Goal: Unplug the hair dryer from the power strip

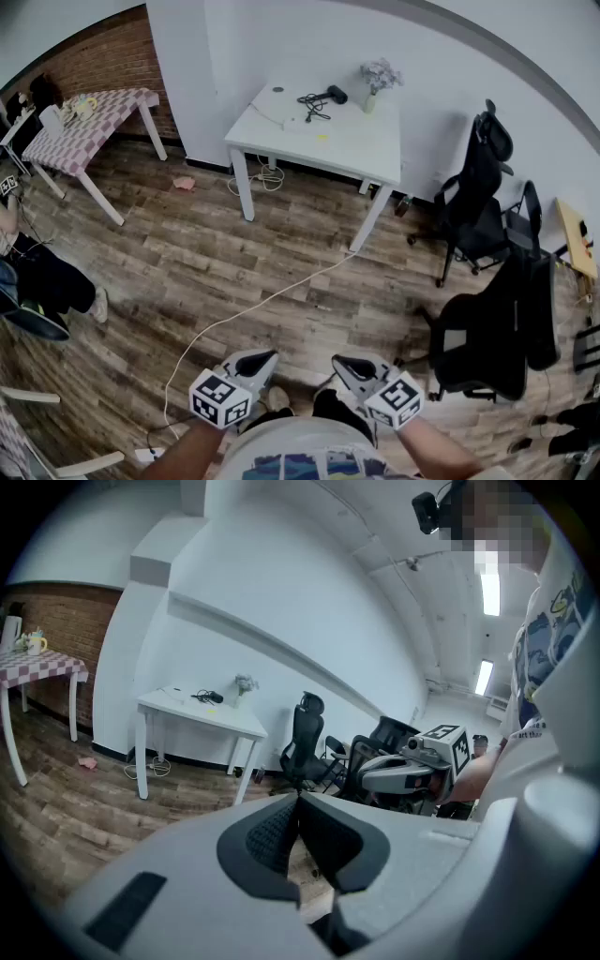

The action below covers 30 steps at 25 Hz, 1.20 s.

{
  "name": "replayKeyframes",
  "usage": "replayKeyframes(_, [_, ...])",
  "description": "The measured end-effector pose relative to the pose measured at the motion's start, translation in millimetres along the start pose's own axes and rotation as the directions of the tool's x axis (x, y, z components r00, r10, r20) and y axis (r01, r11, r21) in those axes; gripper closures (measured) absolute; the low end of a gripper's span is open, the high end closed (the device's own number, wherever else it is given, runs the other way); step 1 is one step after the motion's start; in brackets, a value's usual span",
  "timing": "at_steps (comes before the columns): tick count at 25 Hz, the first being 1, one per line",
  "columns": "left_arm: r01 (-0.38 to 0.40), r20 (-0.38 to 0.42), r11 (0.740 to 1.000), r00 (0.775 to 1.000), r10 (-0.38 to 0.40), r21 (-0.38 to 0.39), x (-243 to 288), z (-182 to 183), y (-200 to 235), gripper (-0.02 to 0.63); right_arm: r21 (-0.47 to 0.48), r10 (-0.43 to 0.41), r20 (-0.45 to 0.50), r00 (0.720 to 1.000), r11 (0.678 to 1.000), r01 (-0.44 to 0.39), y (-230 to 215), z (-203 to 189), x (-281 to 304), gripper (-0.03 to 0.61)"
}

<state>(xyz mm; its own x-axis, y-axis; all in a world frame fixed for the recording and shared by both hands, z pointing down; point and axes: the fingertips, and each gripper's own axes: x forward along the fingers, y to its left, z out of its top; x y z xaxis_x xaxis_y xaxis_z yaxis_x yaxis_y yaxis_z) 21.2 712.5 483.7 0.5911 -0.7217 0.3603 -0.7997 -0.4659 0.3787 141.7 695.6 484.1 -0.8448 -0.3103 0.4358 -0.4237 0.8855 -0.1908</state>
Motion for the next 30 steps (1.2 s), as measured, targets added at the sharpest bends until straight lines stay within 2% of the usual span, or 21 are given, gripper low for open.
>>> replayKeyframes(6, [0.009, -0.006, 1.000, 1.000, -0.008, 0.016, -0.5, -1.9, 12.3, 0.611, -0.007, 0.006, -0.013, 1.000, 1.000, -0.006, 8.4, -3.8, 13.7, 0.581])
replayKeyframes(10, [-0.013, -0.008, 1.000, 1.000, 0.013, 0.019, 12.9, 5.4, 21.0, 0.611, -0.022, 0.029, -0.014, 0.999, 0.999, -0.029, -8.0, 1.6, 21.3, 0.581])
replayKeyframes(14, [-0.030, -0.006, 0.999, 1.000, 0.030, 0.038, 37.2, 23.7, 25.3, 0.611, -0.026, 0.043, -0.027, 0.999, 0.999, -0.043, -40.6, 11.3, 28.7, 0.581])
replayKeyframes(19, [-0.048, -0.018, 0.992, 0.999, 0.050, 0.114, 75.9, 53.2, 28.3, 0.610, -0.032, 0.095, -0.008, 0.995, 0.995, -0.095, -87.5, 33.2, 44.6, 0.580])
replayKeyframes(24, [-0.093, 0.003, 0.993, 0.996, 0.093, 0.074, 115.9, 84.6, 39.9, 0.609, -0.040, 0.113, 0.006, 0.994, 0.993, -0.113, -136.8, 51.9, 47.6, 0.578])
replayKeyframes(25, [-0.100, 0.002, 0.992, 0.995, 0.101, 0.071, 123.2, 88.7, 41.8, 0.609, -0.041, 0.116, 0.001, 0.993, 0.992, -0.116, -145.6, 51.8, 47.7, 0.573])
replayKeyframes(26, [-0.106, 0.001, 0.992, 0.994, 0.106, 0.067, 130.6, 92.3, 43.2, 0.609, -0.043, 0.119, -0.003, 0.993, 0.992, -0.119, -153.8, 51.7, 47.5, 0.532])
replayKeyframes(27, [-0.109, 0.001, 0.992, 0.994, 0.109, 0.063, 138.4, 95.6, 43.8, 0.609, -0.044, 0.120, -0.002, 0.993, 0.992, -0.120, -161.8, 52.0, 47.0, 0.522])
replayKeyframes(30, [-0.107, 0.000, 0.993, 0.994, 0.107, 0.050, 161.8, 103.6, 43.4, 0.607, -0.035, 0.116, 0.013, 0.993, 0.993, -0.115, -185.8, 54.3, 46.0, 0.528])
